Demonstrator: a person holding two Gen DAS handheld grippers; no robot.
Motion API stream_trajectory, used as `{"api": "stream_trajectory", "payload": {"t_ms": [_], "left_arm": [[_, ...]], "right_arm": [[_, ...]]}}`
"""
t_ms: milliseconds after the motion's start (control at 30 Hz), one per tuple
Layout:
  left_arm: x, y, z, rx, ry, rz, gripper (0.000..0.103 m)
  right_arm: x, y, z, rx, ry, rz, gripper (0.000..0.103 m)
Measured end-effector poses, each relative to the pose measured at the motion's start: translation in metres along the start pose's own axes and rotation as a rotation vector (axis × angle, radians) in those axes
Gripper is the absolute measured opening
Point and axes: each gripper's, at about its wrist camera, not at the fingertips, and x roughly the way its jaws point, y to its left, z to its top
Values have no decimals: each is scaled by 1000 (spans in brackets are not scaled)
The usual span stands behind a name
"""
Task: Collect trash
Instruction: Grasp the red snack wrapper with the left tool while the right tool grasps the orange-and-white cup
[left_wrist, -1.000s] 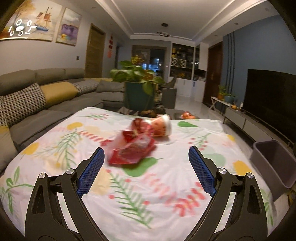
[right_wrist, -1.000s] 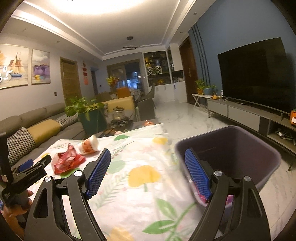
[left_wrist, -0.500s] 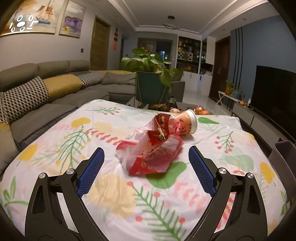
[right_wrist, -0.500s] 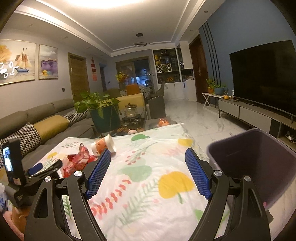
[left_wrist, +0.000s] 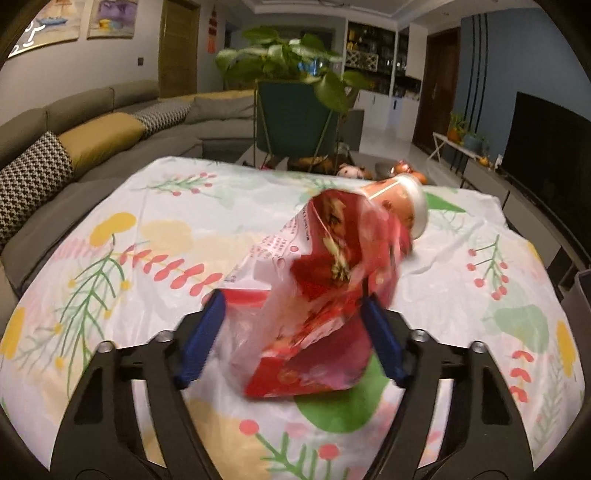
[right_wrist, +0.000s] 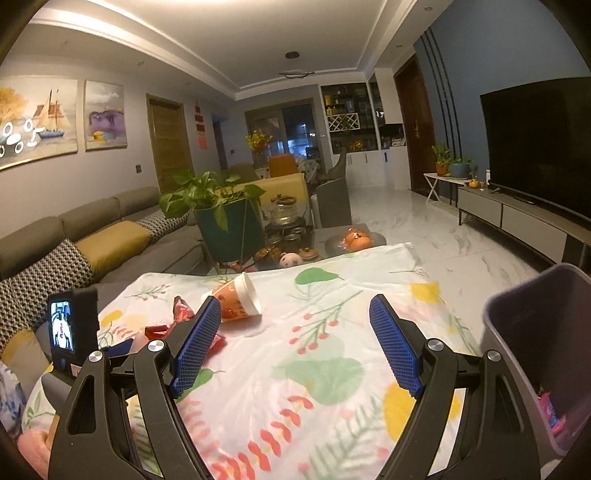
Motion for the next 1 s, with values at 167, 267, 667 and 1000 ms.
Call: {"api": "stream_trajectory", "payload": {"t_ms": [167, 267, 667, 1000], "left_arm": [[10, 14, 3, -51, 38, -35, 39], [12, 17, 2, -66, 44, -51, 32], [-12, 45, 7, -148, -46, -68, 11], [-29, 82, 26, -182, -158, 30, 10]], "right_arm": [[17, 10, 1, -30, 16, 11, 80], [29, 18, 0, -52, 29, 16, 80], [99, 32, 2, -31, 131, 85, 80], [187, 43, 14, -6, 202, 171, 71]]}}
